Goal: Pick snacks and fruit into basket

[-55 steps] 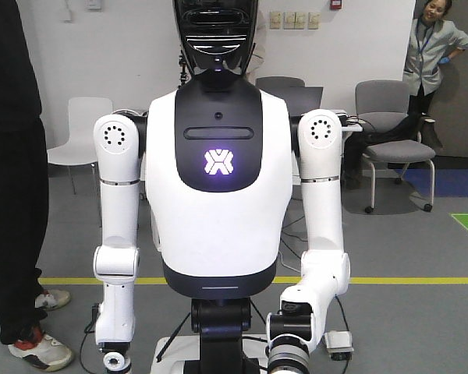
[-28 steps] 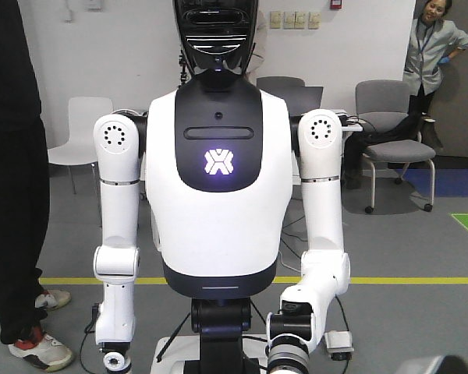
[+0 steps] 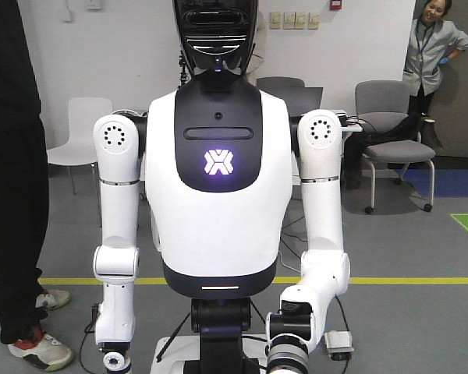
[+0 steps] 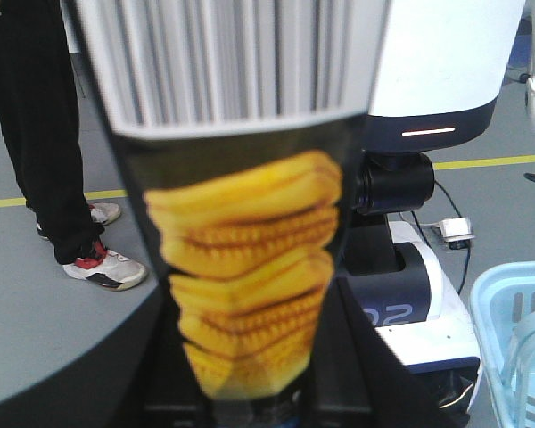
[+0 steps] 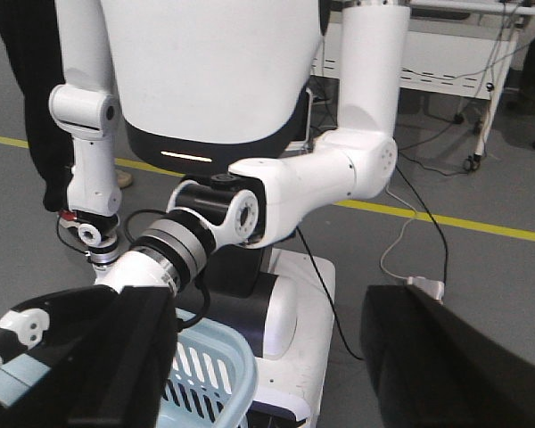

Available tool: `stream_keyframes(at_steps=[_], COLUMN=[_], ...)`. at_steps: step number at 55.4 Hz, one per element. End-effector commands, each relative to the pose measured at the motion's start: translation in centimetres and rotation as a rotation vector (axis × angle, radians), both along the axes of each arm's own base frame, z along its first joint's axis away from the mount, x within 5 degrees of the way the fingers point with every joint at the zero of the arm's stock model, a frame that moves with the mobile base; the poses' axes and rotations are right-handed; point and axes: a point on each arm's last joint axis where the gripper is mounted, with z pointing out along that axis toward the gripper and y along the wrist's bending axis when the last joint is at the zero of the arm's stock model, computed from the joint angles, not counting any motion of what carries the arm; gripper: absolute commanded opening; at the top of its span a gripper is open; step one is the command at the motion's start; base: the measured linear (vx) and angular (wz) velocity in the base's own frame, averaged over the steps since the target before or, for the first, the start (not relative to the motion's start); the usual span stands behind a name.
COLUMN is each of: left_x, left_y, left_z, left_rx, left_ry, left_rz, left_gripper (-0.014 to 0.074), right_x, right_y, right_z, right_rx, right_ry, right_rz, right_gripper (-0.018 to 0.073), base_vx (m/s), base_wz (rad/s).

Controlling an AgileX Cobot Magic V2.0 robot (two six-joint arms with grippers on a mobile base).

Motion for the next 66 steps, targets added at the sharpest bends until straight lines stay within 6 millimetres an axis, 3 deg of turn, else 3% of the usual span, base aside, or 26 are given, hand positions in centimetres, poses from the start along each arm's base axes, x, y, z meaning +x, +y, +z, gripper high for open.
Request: stream_keyframes(at_steps=[1,22,30,36,47,66], left_x=[0.1,0.3,1.8,3.4,5.6,7.4], left_y=[-0.1,-0.3,-1.0,-2.0,-5.2,-13.0], left_z=[2.0,2.5,3.5,3.0,2.0,3.4], left_rx=[-0.015,-0.051,-0.057,-0.083,-0.082,0.109], left_ry=[-0.132,-0.178,-0.279,-0.216,-0.077,-0.052], left_rz=[-0.013,-0.027,-0.082,-0.154,-0.362,-0.772], left_gripper=[0.0017,0.0021,0.0022,0.0022,0.0022,0.0022], right_x=[0.0,0.0,0.0,0.0,0.0,0.0], right_y=[-0.5,-0.5,-0.5,-0.5,-0.5,-0.5], right_z=[1.2,1.2,1.2,1.2,1.2,1.2], right_rx=[0.020,0.015,0.015,0.015,0.015,0.014], right_ry=[-0.055,-0.062,-0.062,-0.062,-0.061,-0.061], right_rz=[-0.050,-0.055,-0.055,-0.055,-0.054,-0.054], right_gripper=[0.0498,0.0498,0.0498,0.0498,0.0498,0.0498], base_vx=[0.00,0.00,0.00,0.00,0.00,0.00], base_wz=[0.00,0.00,0.00,0.00,0.00,0.00])
